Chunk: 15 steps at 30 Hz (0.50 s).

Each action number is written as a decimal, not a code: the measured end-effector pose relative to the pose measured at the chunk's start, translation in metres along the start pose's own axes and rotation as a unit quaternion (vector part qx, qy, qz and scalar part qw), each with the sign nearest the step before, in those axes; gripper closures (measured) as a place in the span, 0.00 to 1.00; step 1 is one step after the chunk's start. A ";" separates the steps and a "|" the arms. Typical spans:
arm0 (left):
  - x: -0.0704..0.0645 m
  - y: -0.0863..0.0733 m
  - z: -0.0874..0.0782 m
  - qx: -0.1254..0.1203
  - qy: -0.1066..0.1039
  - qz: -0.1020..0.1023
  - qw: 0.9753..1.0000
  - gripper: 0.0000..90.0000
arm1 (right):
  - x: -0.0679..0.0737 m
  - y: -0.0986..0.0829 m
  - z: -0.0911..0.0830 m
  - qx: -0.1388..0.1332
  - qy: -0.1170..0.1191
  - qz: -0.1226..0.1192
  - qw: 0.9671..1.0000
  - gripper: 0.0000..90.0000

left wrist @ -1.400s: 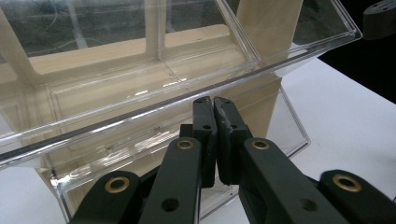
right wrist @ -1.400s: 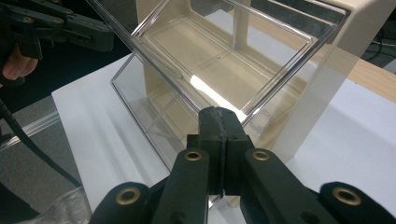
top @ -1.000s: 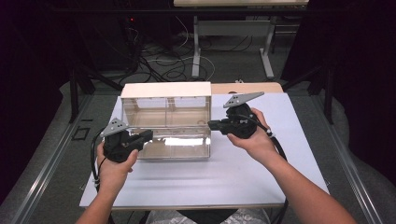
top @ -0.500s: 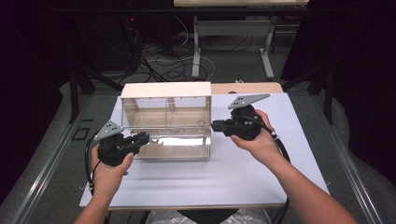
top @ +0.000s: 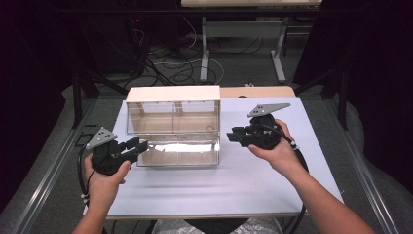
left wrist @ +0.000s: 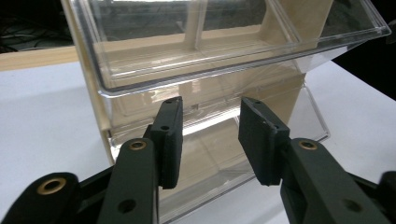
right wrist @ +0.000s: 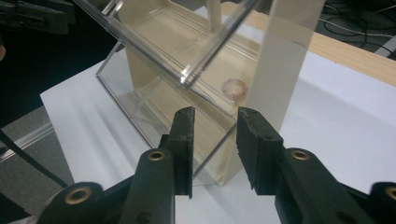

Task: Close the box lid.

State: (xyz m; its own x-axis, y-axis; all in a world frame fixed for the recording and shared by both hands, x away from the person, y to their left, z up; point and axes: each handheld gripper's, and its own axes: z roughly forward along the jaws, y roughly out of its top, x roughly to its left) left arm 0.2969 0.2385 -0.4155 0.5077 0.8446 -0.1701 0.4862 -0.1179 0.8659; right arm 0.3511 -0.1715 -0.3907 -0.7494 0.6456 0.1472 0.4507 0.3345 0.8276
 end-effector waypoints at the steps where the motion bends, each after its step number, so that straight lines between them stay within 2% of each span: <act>1: 0.002 0.000 -0.001 0.003 0.004 0.003 1.000 0.65 | -0.001 -0.002 0.000 0.000 -0.002 0.001 1.000 0.72; 5: 0.007 -0.003 -0.001 -0.001 0.010 -0.004 1.000 0.61 | -0.007 -0.009 0.000 -0.001 -0.010 0.003 1.000 0.66; 8: 0.011 -0.005 -0.001 -0.004 0.021 -0.003 1.000 0.56 | -0.012 -0.016 -0.001 0.002 -0.019 0.007 1.000 0.62; 15: 0.023 -0.012 -0.001 -0.016 0.045 -0.015 0.999 0.45 | -0.025 -0.031 -0.005 -0.008 -0.045 0.014 0.999 0.55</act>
State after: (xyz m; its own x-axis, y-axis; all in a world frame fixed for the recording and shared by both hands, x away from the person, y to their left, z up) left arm 0.3023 0.2597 -0.4292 0.4261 0.8913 -0.1552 0.4775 -0.0759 0.8753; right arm 0.3535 -0.2015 -0.4169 -0.6898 0.7137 0.1217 0.4630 0.3056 0.8320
